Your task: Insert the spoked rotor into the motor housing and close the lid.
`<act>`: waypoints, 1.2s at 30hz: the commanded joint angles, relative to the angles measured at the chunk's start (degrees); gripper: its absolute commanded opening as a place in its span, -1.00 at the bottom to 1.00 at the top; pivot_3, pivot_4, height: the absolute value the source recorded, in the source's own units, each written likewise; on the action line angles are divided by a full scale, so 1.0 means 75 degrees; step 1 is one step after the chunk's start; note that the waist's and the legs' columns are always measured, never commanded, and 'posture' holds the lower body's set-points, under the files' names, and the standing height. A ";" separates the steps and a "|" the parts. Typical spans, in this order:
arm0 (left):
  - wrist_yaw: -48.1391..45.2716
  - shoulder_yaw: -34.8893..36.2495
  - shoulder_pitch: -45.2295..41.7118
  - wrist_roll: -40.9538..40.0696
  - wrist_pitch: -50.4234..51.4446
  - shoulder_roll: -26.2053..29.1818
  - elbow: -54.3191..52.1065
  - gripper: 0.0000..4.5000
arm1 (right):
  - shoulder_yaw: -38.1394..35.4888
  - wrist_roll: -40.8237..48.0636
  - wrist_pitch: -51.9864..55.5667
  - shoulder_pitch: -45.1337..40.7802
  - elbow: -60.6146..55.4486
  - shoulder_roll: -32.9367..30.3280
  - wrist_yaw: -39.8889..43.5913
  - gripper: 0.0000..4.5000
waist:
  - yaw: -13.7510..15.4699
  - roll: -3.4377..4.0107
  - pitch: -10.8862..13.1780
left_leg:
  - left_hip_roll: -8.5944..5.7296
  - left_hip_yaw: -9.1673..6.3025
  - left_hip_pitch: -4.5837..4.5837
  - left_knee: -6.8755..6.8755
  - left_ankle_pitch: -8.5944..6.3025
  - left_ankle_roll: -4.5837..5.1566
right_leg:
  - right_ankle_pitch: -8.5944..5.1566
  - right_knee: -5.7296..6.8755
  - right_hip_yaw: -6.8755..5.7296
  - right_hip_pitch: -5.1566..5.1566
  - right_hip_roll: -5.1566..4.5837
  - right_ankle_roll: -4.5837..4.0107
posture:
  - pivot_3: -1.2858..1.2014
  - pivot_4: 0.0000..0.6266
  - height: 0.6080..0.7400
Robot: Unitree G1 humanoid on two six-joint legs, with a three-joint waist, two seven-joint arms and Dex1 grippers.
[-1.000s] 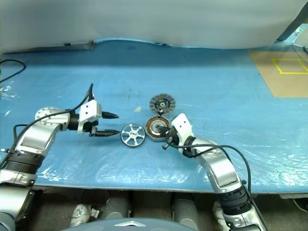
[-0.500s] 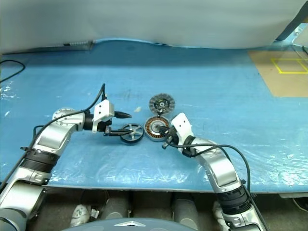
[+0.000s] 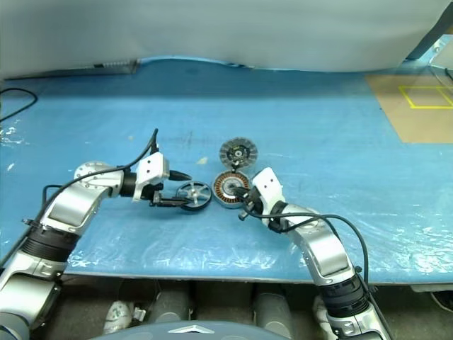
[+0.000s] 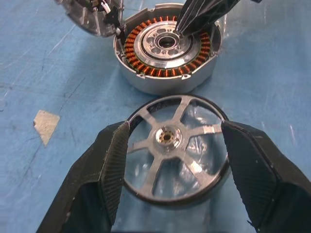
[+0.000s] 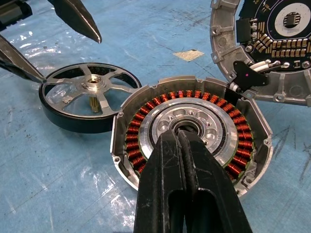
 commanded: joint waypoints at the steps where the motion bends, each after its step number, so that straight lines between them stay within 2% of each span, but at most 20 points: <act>1: -0.0423 0.0107 -0.0509 0.0021 -0.0679 0.0220 0.0499 0.42 | -0.0016 0.0069 -0.0082 -0.0114 -0.0174 0.0054 0.0032 -1.00 | 0.0003 0.0000 0.0000 | 0.0000 0.0000 0.0000 0.0002 0.0000 0.0000 | 0.0000 0.0001 0.0000 0.0000 0.0000 0.0000 | 0.03 -0.52 1.00; 9: -0.1397 -0.0360 -0.2106 0.0527 -0.2316 -0.0092 0.3002 0.42 | -0.0023 0.0041 -0.0115 -0.0144 -0.0126 0.0109 -0.0010 -1.00 | 0.0012 0.0000 0.0000 | -0.0002 -0.0002 0.0000 0.0010 0.0001 -0.0001 | 0.0002 0.0007 0.0002 0.0003 -0.0001 0.0001 | 0.03 -0.52 1.00; 21: -0.2957 -0.0885 -0.3936 0.0846 -0.3597 -0.0721 0.5944 0.42 | -0.0067 0.0035 -0.0104 -0.0063 -0.0198 0.0149 -0.0147 -1.00 | 0.0037 -0.0002 0.0001 | -0.0006 -0.0004 -0.0002 0.0012 0.0001 -0.0001 | 0.0003 0.0009 0.0000 0.0005 -0.0003 0.0001 | 0.03 -0.52 1.00; 28: -0.2964 -0.1708 -0.4441 0.0697 -0.4173 -0.0940 0.6895 0.42 | -0.0063 0.0007 -0.0108 -0.0028 -0.0229 0.0208 -0.0251 -1.00 | 0.0071 -0.0003 0.0001 | -0.0005 -0.0006 -0.0002 0.0010 0.0001 -0.0002 | 0.0004 0.0009 -0.0001 0.0007 -0.0002 0.0003 | 0.03 -0.52 1.00; 36: -0.2964 -0.2081 -0.4621 0.0706 -0.4589 -0.1266 0.7478 0.42 | -0.0099 0.0006 -0.0124 0.0070 -0.0308 0.0226 -0.0373 -1.00 | 0.0089 -0.0004 0.0002 | -0.0006 -0.0008 -0.0004 0.0012 0.0001 -0.0002 | 0.0005 0.0009 -0.0001 0.0008 -0.0002 0.0004 | 0.03 -0.52 1.00</act>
